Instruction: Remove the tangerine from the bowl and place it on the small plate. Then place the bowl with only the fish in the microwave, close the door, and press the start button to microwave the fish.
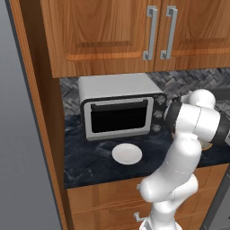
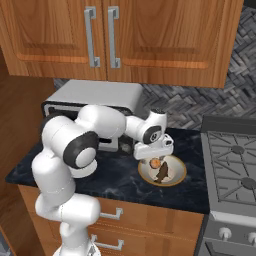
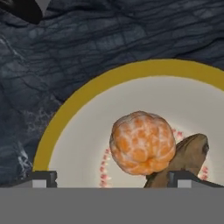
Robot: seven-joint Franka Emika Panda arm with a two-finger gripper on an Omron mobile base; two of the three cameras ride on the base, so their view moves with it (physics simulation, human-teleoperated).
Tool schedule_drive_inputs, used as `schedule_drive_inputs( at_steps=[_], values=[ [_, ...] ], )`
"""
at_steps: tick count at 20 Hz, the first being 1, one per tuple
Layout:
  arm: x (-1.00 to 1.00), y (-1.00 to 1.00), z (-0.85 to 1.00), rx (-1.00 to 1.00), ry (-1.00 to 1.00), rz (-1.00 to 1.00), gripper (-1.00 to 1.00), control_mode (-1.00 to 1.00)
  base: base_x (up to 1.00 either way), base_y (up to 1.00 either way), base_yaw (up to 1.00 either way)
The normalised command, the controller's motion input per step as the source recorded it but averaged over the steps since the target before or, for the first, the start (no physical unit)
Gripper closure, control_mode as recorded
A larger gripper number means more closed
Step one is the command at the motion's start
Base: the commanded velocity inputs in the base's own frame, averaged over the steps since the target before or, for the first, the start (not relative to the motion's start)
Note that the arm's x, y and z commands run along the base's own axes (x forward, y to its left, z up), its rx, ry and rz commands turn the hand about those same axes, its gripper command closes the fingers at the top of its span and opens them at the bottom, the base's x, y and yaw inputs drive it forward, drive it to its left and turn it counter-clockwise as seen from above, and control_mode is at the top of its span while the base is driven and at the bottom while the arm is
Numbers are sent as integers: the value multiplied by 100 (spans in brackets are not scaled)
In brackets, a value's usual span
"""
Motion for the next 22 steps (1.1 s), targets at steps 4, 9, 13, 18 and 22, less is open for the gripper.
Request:
schedule_drive_inputs(
  at_steps=[4, 9, 13, 18, 22],
  values=[
    [30, -12, -20, 0, 0, 7, -100, -100, 0, 0, 0],
    [22, 0, -7, 0, 0, 2, -100, -100, 0, 0, 0],
    [4, -2, -19, 0, 0, 0, -100, -100, 0, 0, 0],
    [0, -1, -21, -1, 0, 0, -100, -100, 0, 0, 0],
    [-1, 0, -26, -3, 0, 0, 100, -100, 0, 0, 0]
  ],
)
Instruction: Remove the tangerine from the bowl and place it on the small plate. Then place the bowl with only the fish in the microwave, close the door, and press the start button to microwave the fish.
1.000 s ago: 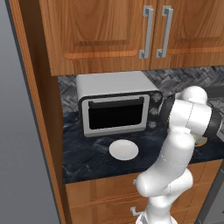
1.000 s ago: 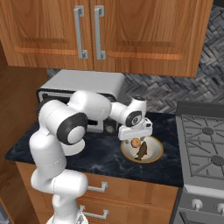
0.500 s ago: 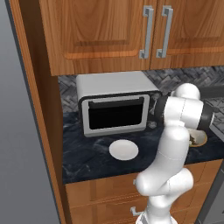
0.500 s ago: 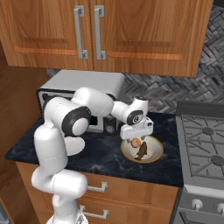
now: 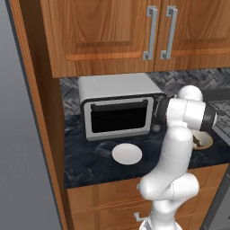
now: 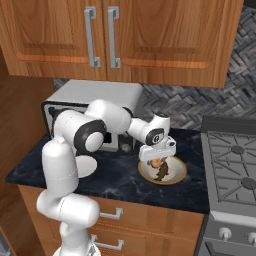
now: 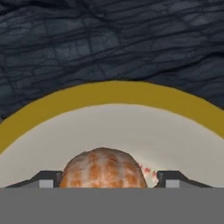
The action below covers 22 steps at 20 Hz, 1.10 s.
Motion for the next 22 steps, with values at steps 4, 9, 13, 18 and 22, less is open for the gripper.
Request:
schedule_drive_inputs(
  at_steps=[4, 9, 13, 18, 22],
  values=[
    [-3, 0, 11, -1, -6, 0, 100, -100, 0, 0, 0],
    [-25, 6, 89, -5, -19, 0, 100, -100, 0, 0, 0],
    [-53, 43, 71, -1, -20, -1, 100, -100, 0, 0, 0],
    [-51, 94, 11, -1, -5, -5, 100, -100, 0, 0, 0],
    [-64, 100, 6, 0, 0, -2, 100, -100, 0, 0, 0]
  ],
)
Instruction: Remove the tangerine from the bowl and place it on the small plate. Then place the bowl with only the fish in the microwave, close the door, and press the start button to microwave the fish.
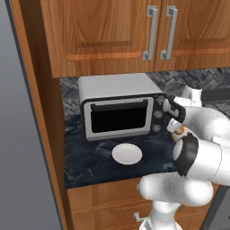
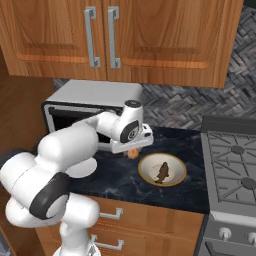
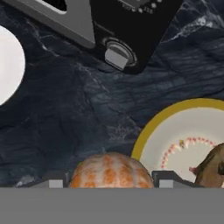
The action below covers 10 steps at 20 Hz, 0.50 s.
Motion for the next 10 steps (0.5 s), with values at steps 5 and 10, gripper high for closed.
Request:
schedule_drive_inputs(
  at_steps=[5, 10],
  values=[
    [-21, 100, 4, -5, 0, -6, 100, -100, 0, 0, 0],
    [0, 100, -2, -10, 10, -8, 100, -100, 0, 0, 0]
  ],
)
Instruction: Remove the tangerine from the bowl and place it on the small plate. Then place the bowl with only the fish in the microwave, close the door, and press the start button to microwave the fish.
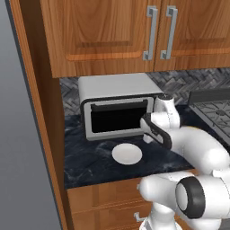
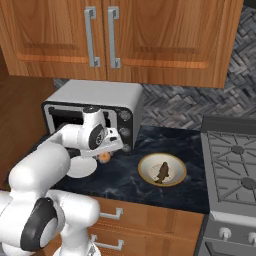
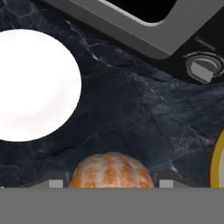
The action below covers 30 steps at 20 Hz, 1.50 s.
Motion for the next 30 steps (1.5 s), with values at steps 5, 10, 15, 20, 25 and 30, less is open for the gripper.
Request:
schedule_drive_inputs(
  at_steps=[5, 10, 15, 20, 25, 30],
  values=[
    [0, 100, -28, -13, 21, -6, 100, -100, 0, 0, 0],
    [16, 97, -41, -17, 21, 0, 100, -100, 0, 0, 0],
    [36, 29, -38, -3, 13, 0, 100, -100, 0, 0, 0],
    [39, -1, -4, 0, 0, 0, 100, -100, 0, 0, 0],
    [8, -2, -19, 0, -1, 0, -100, -100, 0, 0, 0],
    [-5, -1, -15, 0, -6, 0, -100, -100, 0, 0, 0]
  ],
)
